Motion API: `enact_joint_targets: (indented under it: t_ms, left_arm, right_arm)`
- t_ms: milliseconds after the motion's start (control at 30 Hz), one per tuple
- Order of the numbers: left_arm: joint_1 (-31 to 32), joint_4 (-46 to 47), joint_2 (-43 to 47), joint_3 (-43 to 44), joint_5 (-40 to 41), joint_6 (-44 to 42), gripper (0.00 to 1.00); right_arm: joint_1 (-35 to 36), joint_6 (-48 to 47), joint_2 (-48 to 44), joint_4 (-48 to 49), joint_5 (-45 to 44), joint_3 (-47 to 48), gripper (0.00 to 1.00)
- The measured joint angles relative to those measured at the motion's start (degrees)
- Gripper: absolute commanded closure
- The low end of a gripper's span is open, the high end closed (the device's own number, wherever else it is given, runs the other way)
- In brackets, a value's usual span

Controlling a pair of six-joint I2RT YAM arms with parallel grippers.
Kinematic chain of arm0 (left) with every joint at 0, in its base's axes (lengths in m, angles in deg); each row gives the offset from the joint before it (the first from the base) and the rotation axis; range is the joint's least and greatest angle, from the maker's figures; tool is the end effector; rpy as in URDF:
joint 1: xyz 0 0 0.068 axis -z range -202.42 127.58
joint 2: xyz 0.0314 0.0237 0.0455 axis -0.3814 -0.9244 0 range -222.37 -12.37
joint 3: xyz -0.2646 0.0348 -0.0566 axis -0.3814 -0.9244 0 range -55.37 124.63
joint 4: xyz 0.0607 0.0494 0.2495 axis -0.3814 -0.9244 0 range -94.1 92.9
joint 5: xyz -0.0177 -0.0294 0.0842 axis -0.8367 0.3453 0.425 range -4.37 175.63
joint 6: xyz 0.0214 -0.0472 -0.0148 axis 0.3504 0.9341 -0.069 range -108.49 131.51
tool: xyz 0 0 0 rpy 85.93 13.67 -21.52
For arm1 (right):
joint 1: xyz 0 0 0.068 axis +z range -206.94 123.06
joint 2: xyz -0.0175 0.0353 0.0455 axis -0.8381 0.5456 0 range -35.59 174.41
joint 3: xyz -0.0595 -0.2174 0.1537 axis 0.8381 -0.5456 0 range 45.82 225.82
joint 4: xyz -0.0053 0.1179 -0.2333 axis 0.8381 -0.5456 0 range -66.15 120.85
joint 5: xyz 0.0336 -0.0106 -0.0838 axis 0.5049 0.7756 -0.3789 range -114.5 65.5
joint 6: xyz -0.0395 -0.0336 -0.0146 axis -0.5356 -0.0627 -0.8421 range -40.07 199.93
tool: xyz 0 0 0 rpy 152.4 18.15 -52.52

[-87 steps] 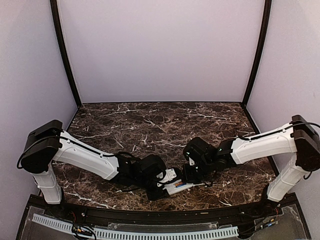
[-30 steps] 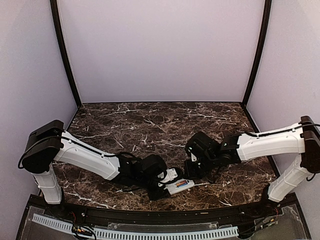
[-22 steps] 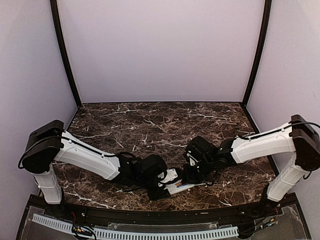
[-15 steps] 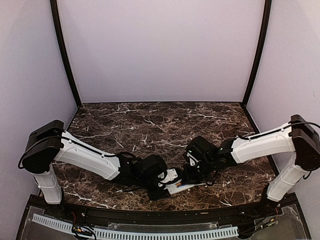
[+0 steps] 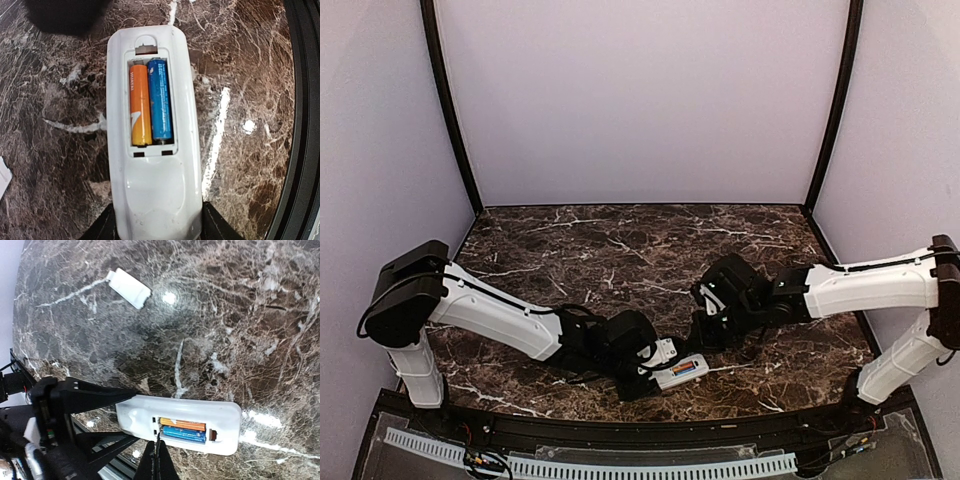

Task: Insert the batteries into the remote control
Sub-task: Press the battery in the battery compartment, then pick up the battery cover at the center of the board.

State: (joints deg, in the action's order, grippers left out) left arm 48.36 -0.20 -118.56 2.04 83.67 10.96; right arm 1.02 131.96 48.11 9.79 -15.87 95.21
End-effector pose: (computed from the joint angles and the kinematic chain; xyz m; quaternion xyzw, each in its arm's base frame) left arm 0.1199 -0.3477 0.1361 0.5555 0.7645 -0.2010 0.2578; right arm 0.1490 0.2481 0.1976 -0.0716 0.9495 0.2843 0.1114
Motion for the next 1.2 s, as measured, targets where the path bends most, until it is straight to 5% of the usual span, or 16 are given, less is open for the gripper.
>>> enact_joint_targets:
  t_ms: [200,300,667,1033,1200]
  left_arm:
    - [0.0,-1.3,-0.1,0.7,-0.2,-1.8,0.4]
    - [-0.1,-2.0,-0.1,1.1,-1.4,-3.2,0.35]
    - [-3.0,-13.3,4.1,3.5,-4.4,-5.7,0.31]
    - [-20.5,-12.9,21.9,3.9,-6.8,4.4,0.28]
    - [-25.6,-11.8,25.0,2.3,-4.8,10.2,0.28]
  right_arm:
    - [-2.3,-1.0,-5.8,0.2,-1.7,-0.2,0.77]
    - [-3.5,-2.0,-7.1,0.2,-2.5,-0.2,0.68]
    - [-5.3,-5.6,-8.6,-2.0,-5.1,1.1,0.31]
    - [-7.6,-10.9,-11.0,-6.2,-8.3,7.1,0.3]
    - [-7.8,-15.9,-3.6,-8.8,-8.9,15.9,0.37]
